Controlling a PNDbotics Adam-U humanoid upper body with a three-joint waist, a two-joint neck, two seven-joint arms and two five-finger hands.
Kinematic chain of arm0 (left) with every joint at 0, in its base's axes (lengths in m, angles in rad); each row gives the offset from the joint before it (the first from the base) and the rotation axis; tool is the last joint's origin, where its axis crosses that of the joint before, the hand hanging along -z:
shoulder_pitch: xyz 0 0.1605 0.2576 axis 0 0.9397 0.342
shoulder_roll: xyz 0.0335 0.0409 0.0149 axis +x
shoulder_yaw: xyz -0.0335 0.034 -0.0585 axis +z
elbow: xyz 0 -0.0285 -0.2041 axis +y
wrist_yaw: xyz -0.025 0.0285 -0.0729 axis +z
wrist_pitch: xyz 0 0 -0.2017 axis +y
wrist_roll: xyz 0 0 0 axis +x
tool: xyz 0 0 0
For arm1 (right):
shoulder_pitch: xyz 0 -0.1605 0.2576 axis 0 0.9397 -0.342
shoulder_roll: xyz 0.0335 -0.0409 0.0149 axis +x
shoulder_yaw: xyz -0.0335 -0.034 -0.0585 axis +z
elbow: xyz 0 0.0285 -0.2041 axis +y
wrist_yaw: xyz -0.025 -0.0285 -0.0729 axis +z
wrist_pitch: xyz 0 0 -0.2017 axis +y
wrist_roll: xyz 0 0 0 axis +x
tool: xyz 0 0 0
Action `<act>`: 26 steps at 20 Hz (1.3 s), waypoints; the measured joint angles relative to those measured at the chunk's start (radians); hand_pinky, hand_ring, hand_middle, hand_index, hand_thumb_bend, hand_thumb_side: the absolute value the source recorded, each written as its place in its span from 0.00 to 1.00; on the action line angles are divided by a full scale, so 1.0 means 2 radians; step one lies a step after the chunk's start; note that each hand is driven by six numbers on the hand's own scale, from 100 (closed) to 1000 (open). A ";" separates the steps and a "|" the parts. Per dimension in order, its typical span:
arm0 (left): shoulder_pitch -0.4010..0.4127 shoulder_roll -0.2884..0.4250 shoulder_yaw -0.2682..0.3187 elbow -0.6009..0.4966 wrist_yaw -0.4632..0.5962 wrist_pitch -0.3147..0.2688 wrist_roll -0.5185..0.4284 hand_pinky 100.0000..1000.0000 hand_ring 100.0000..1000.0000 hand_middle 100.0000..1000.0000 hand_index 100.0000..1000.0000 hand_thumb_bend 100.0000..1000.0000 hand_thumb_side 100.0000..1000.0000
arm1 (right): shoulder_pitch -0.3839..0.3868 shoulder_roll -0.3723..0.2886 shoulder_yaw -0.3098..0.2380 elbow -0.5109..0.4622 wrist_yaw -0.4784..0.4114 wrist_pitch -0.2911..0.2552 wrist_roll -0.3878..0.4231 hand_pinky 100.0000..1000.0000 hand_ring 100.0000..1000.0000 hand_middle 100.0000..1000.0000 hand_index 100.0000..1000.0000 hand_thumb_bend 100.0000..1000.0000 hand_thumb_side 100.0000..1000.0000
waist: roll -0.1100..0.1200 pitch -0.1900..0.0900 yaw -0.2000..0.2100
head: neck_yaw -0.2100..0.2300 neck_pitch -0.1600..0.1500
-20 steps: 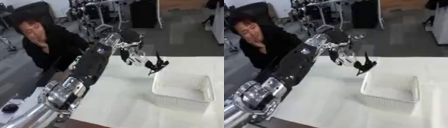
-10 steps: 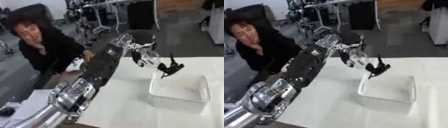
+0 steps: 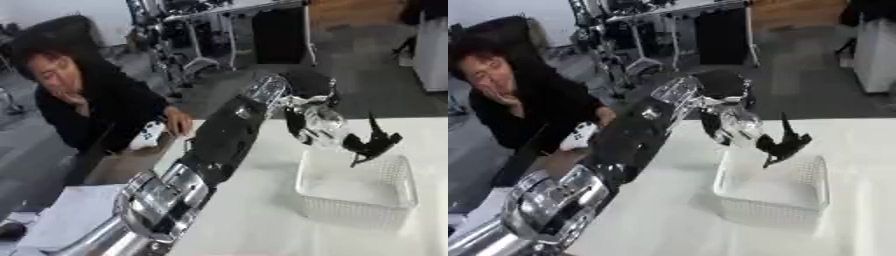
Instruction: Pick up objects on the table and place them in the box.
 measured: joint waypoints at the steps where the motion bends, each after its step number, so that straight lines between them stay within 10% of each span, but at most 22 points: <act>1: 0.000 0.000 0.000 0.001 -0.001 0.000 0.000 0.00 0.00 0.00 0.09 0.00 0.39 | 0.000 0.000 0.000 0.000 0.000 0.000 0.000 0.40 0.48 0.54 0.84 0.19 1.00 | 0.000 0.000 0.000 | 0.000 0.000; 3: 0.000 -0.002 -0.001 0.004 -0.004 -0.001 -0.004 0.00 0.03 0.09 0.21 0.00 0.58 | 0.000 0.000 0.000 0.000 0.000 0.000 0.000 0.40 0.48 0.54 0.84 0.19 1.00 | 0.000 0.000 0.000 | 0.000 0.000; 9: 0.000 -0.004 -0.001 0.017 -0.031 -0.006 -0.078 0.62 0.66 0.61 0.63 0.00 0.99 | 0.000 0.000 0.000 0.000 0.000 0.000 0.000 0.40 0.48 0.53 0.84 0.19 1.00 | 0.000 0.000 0.000 | 0.000 0.000; 19: 0.000 -0.004 -0.001 0.011 -0.032 -0.026 -0.125 0.84 0.86 0.79 0.77 0.15 1.00 | 0.000 0.000 0.000 0.000 0.000 0.000 0.000 0.40 0.48 0.53 0.84 0.19 1.00 | 0.000 0.000 0.000 | -0.001 0.000; 26: 0.001 -0.003 0.000 0.006 -0.030 -0.037 -0.115 1.00 1.00 1.00 1.00 0.47 1.00 | 0.000 0.000 0.000 0.000 0.000 -0.001 -0.001 0.40 0.48 0.53 0.84 0.19 1.00 | 0.000 0.000 0.000 | -0.005 0.000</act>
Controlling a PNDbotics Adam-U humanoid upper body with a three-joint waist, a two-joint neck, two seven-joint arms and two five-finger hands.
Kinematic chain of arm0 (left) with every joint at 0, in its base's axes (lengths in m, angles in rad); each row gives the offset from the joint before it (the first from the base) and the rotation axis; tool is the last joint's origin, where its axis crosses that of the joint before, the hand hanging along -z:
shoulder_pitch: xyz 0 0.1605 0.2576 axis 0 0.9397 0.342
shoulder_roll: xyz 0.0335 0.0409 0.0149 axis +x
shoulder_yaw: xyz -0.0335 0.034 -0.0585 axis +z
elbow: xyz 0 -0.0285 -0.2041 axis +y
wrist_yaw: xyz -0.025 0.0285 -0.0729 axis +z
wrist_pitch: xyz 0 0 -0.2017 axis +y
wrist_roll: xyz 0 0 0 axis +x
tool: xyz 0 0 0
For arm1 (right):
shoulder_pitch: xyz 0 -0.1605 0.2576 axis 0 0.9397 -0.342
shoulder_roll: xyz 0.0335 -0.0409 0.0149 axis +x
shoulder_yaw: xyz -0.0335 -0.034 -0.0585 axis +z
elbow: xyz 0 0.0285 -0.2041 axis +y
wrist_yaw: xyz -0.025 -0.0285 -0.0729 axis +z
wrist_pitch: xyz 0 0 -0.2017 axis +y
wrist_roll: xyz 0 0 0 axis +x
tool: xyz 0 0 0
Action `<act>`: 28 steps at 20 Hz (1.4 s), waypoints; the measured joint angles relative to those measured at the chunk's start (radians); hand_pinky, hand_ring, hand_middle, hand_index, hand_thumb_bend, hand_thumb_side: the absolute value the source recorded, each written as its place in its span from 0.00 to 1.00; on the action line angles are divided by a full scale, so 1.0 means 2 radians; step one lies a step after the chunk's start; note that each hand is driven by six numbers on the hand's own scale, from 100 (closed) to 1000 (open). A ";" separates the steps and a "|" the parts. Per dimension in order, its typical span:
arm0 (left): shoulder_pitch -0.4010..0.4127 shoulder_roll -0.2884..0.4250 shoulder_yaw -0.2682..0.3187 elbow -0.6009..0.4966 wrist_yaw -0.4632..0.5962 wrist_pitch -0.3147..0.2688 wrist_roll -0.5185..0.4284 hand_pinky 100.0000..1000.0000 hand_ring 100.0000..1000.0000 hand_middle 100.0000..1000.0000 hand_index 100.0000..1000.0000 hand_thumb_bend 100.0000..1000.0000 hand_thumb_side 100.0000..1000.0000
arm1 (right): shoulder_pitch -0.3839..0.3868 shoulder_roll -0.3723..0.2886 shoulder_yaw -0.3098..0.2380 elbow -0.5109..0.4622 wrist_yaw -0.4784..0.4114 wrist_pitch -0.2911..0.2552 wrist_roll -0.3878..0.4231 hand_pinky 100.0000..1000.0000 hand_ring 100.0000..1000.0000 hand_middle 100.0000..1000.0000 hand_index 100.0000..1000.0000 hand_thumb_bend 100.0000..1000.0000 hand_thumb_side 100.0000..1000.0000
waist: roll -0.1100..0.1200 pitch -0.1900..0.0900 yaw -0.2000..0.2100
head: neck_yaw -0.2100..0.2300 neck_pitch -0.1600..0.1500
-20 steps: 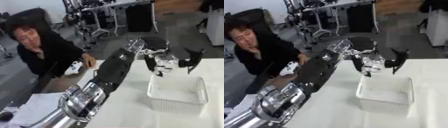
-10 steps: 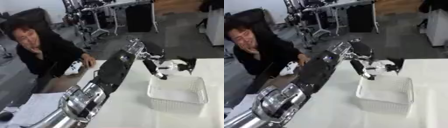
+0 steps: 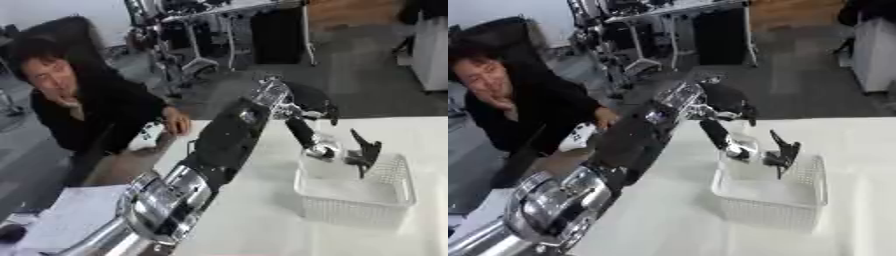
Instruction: Pick up objects on the table and place them in the box.
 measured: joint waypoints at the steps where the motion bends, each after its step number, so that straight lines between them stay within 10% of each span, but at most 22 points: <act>1: 0.000 0.000 0.001 0.000 0.001 -0.002 0.002 1.00 1.00 1.00 1.00 0.49 1.00 | 0.000 0.000 0.000 0.000 0.000 0.000 0.000 0.40 0.48 0.53 0.84 0.19 1.00 | 0.000 0.000 0.000 | 0.000 0.000; 11: 0.023 0.053 0.017 -0.031 0.081 0.007 0.071 1.00 1.00 0.98 0.94 0.03 1.00 | 0.000 -0.002 0.000 0.000 0.000 0.000 -0.001 0.40 0.48 0.53 0.83 0.20 1.00 | 0.003 -0.003 0.016 | -0.005 0.000; 20: 0.077 0.110 0.036 -0.073 0.194 0.042 0.165 0.58 0.57 0.69 0.65 0.00 0.86 | 0.015 -0.023 -0.004 0.000 0.004 0.004 -0.002 0.39 0.48 0.53 0.83 0.22 1.00 | -0.001 -0.012 0.046 | -0.004 -0.015; 28: 0.205 0.147 0.035 -0.226 0.415 0.056 0.269 0.46 0.48 0.64 0.64 0.17 0.88 | 0.035 -0.042 -0.008 0.000 0.007 0.011 -0.004 0.38 0.48 0.53 0.83 0.25 1.00 | -0.013 -0.025 0.073 | -0.006 -0.038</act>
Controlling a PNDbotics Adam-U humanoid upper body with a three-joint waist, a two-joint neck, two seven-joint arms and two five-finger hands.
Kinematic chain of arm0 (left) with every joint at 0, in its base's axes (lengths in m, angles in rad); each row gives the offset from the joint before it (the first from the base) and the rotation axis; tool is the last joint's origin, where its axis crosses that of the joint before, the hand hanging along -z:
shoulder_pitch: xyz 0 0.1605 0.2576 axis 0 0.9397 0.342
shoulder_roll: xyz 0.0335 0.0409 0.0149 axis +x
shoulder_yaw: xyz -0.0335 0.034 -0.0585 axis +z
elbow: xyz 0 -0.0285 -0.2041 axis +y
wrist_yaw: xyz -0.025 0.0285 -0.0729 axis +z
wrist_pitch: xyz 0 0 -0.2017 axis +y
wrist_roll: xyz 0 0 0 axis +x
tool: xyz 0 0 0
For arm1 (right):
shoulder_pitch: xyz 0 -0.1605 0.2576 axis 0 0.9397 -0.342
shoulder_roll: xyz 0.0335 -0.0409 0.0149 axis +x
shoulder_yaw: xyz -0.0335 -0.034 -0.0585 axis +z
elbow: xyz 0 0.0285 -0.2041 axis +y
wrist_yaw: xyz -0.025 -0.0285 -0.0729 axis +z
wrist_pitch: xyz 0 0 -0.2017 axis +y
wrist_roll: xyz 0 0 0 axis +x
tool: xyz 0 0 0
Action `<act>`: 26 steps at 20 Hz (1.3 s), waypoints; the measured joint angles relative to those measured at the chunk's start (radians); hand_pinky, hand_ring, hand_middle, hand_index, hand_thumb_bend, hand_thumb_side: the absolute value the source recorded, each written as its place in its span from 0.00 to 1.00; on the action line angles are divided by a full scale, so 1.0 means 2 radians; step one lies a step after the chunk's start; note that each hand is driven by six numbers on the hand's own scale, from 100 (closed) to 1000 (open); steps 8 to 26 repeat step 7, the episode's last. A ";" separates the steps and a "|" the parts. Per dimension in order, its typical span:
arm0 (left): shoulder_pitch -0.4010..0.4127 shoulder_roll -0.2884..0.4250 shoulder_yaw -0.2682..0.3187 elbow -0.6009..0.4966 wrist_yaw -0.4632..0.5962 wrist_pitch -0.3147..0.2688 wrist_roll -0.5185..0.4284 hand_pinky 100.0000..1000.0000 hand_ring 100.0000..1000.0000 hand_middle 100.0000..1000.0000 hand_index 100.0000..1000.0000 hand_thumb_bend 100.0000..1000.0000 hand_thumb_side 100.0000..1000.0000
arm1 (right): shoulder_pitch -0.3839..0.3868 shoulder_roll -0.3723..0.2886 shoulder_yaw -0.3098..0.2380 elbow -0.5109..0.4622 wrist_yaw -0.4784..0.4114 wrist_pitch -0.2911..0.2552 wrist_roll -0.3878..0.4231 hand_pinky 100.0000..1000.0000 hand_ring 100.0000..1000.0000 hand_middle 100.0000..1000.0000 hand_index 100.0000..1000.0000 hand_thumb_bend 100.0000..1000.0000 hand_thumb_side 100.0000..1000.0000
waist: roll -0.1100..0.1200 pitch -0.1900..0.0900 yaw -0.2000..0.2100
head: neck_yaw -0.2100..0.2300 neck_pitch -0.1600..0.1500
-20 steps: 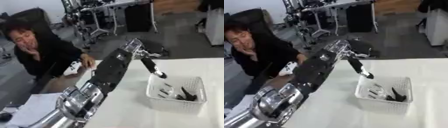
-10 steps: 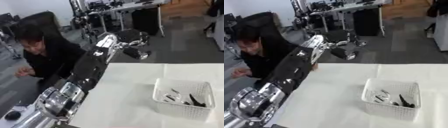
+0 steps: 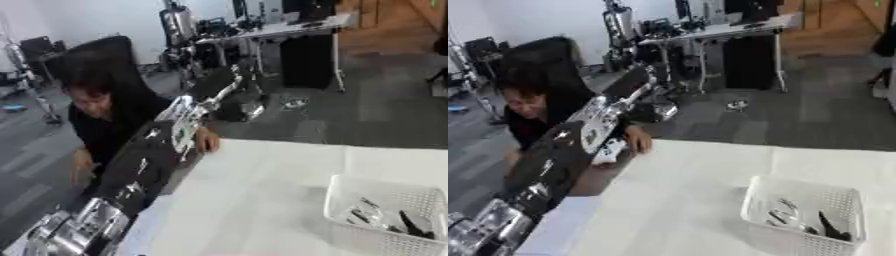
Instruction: Pick up objects on the table and place them in the box.
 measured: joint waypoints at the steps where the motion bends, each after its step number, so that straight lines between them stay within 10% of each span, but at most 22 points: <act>1: 0.022 -0.002 -0.002 -0.033 0.032 0.002 0.008 0.46 0.48 0.63 0.64 0.08 0.87 | 0.002 -0.001 -0.001 0.000 0.000 0.001 0.000 0.38 0.48 0.53 0.83 0.25 1.00 | -0.003 -0.002 0.003 | -0.004 -0.007; 7: 0.157 -0.066 -0.005 -0.257 0.160 0.005 0.017 0.49 0.49 0.63 0.66 0.13 0.87 | 0.012 -0.008 -0.005 0.000 0.002 0.005 -0.002 0.37 0.47 0.53 0.83 0.27 1.00 | -0.019 -0.004 0.020 | -0.050 -0.054; 26: 0.157 -0.066 -0.005 -0.257 0.160 0.005 0.017 0.49 0.49 0.63 0.66 0.13 0.87 | 0.012 -0.008 -0.005 0.000 0.002 0.005 -0.002 0.37 0.47 0.53 0.83 0.27 1.00 | -0.019 -0.004 0.020 | -0.050 -0.054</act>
